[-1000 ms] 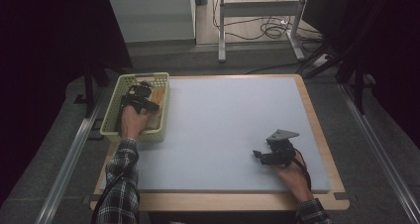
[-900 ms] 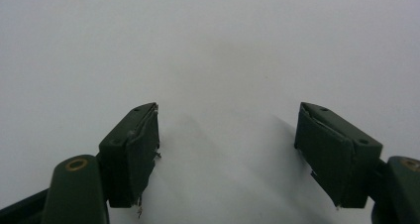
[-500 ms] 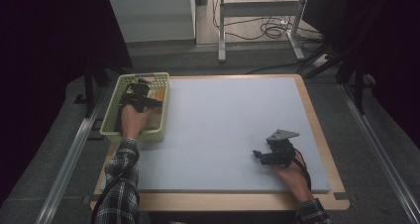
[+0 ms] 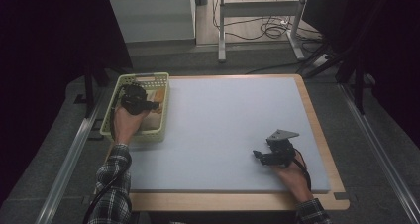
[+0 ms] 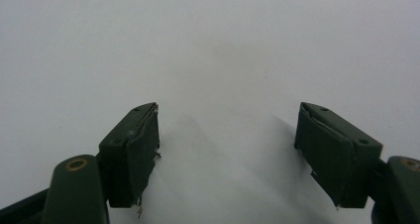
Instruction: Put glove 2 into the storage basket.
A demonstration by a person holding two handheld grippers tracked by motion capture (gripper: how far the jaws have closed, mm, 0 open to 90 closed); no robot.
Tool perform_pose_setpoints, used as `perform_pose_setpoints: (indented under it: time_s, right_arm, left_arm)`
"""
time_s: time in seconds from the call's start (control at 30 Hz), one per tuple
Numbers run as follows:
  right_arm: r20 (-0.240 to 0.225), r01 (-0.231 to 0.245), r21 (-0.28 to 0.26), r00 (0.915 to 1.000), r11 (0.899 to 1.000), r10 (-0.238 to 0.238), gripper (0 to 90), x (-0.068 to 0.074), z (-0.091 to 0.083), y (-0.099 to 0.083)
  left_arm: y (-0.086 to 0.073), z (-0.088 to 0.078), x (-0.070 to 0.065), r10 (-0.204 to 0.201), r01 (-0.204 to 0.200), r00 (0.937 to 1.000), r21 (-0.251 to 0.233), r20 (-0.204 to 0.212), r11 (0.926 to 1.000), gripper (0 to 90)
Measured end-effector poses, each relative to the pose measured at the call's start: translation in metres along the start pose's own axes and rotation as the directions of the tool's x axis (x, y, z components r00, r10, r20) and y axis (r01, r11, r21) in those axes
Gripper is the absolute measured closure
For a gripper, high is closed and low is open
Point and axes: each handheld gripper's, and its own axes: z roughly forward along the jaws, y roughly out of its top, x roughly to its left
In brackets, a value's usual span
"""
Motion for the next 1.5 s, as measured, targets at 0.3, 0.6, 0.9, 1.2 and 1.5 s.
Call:
perform_pose_setpoints:
  time_s: [0.3,0.6,0.9,1.2,1.5]
  right_arm:
    - [0.001,0.002,0.002,1.0000,1.000,-0.002,24.8,0.000,0.000,0.000]
    - [0.002,0.003,0.002,1.0000,1.000,-0.003,24.8,0.000,0.000,0.000]
    - [0.002,0.002,0.002,1.0000,1.000,-0.002,24.8,0.000,0.000,0.000]
    - [0.003,0.003,0.002,1.0000,1.000,-0.003,24.8,0.000,0.000,0.000]
    - [0.003,0.003,0.003,1.0000,1.000,-0.003,24.8,0.001,0.000,0.000]
  left_arm:
    - [-0.009,-0.018,0.001,0.016,-0.015,0.9995,-0.041,0.025,0.9990,6.3]
    - [-0.018,-0.031,-0.008,0.060,-0.057,0.9969,-0.058,0.052,0.9967,2.1]
    - [-0.024,-0.041,-0.022,0.107,-0.100,0.9902,-0.080,0.089,0.9917,0.8]
    - [-0.034,-0.051,-0.053,0.170,-0.151,0.9737,-0.126,0.152,0.9805,0.4]
    - [-0.052,-0.058,-0.098,0.274,-0.236,0.9383,-0.189,0.210,0.9531,0.3]
